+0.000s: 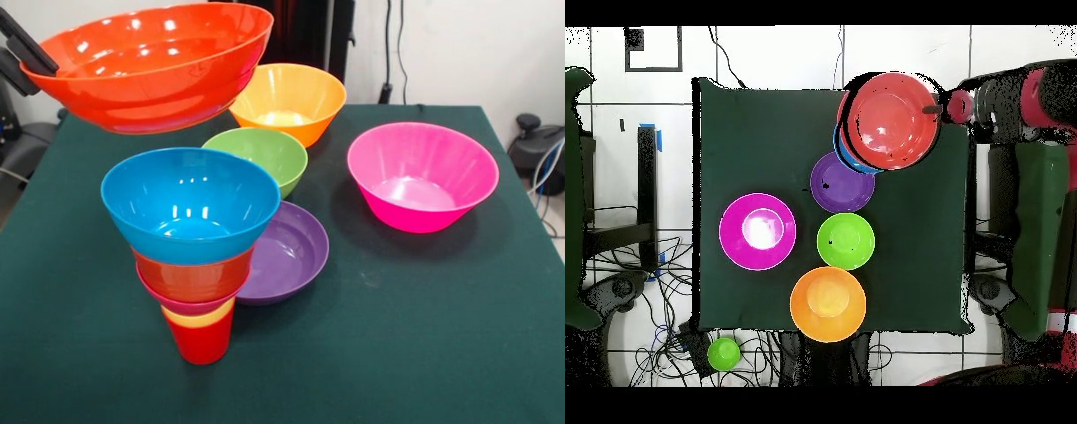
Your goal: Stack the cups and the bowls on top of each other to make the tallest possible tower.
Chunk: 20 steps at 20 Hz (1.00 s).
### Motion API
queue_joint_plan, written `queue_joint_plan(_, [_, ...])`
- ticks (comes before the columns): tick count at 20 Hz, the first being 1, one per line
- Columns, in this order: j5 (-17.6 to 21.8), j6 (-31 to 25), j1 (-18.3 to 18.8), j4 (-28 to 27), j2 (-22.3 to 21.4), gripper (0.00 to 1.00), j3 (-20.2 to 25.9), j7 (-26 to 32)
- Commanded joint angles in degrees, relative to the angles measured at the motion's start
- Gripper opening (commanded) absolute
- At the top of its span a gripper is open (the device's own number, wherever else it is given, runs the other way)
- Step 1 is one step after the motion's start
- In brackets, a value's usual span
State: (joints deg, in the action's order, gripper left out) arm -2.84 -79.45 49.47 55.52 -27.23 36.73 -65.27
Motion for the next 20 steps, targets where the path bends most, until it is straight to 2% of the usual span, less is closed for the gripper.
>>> queue_joint_plan(1, [1.51,-1.3,-2.46,-3.61,1.36,0.0,2.15,3.55])
queue_joint_plan(8, [1.98,-4.93,-4.25,-10.45,4.18,0.0,1.77,1.72])
queue_joint_plan(13, [0.63,-3.34,-4.52,-10.33,3.98,0.0,0.88,-2.25])
queue_joint_plan(20, [0.07,-1.03,-4.48,-6.33,1.75,0.0,-0.34,-4.68])
